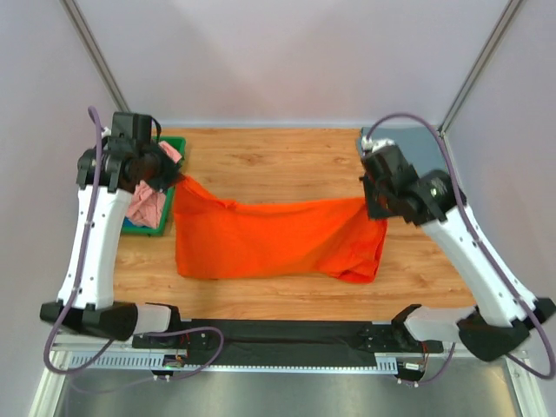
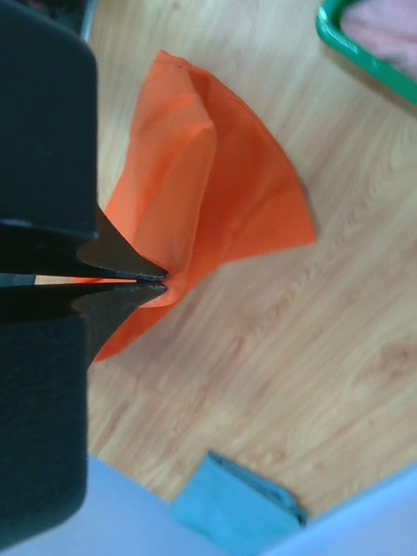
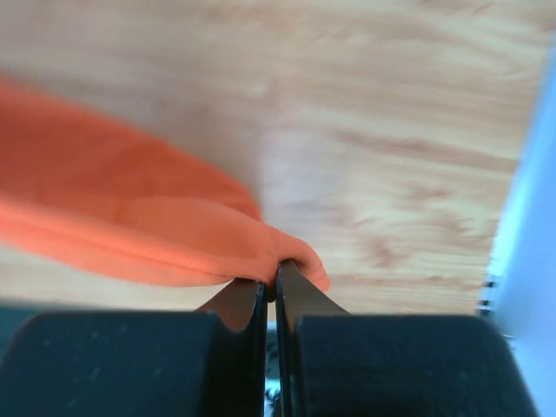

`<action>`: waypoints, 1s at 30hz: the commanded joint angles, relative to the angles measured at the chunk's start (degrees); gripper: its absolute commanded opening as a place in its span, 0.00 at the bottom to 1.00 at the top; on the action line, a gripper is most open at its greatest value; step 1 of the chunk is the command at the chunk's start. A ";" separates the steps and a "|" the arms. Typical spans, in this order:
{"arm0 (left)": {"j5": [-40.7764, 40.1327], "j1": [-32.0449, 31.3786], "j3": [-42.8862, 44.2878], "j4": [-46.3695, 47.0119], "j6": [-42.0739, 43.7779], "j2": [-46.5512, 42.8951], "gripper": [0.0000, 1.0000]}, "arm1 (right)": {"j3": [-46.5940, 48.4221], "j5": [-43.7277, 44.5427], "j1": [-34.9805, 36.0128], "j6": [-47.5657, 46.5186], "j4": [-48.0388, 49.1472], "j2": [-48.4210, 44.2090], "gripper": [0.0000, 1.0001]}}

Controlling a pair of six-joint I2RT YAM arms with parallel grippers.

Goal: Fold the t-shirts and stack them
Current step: Flatten the tshirt out

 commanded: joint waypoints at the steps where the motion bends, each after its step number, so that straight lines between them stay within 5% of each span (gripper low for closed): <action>1: 8.04 1.94 11.79 7.77 -3.05 10.08 0.00 | 12.75 14.22 -10.64 -12.27 4.81 9.86 0.00; 6: 10.01 2.74 41.31 7.43 -4.37 20.23 0.00 | 49.77 12.87 -20.25 -13.52 3.07 24.82 0.00; 9: 12.81 4.75 50.05 4.61 -7.01 23.66 0.00 | 55.33 10.44 -21.48 -19.76 11.91 23.62 0.00; 12: 13.70 5.38 45.24 6.80 -6.84 20.08 0.00 | 46.22 9.46 -21.39 -25.82 26.20 14.40 0.00; 16: 11.25 5.46 36.53 8.84 -3.42 11.82 0.00 | 35.49 9.56 -21.30 -25.24 29.00 5.95 0.00; 22: 9.31 5.46 25.29 0.76 3.53 2.26 0.00 | 18.08 12.34 -21.30 -5.87 7.32 -1.79 0.00; 26: 7.90 5.38 3.73 -1.54 5.20 -8.21 0.00 | 6.05 6.05 -19.91 4.90 -7.62 -6.17 0.00; 30: 5.81 3.53 -17.32 -3.03 4.42 -19.27 0.00 | -11.69 -3.07 -17.53 14.83 -9.24 -13.21 0.00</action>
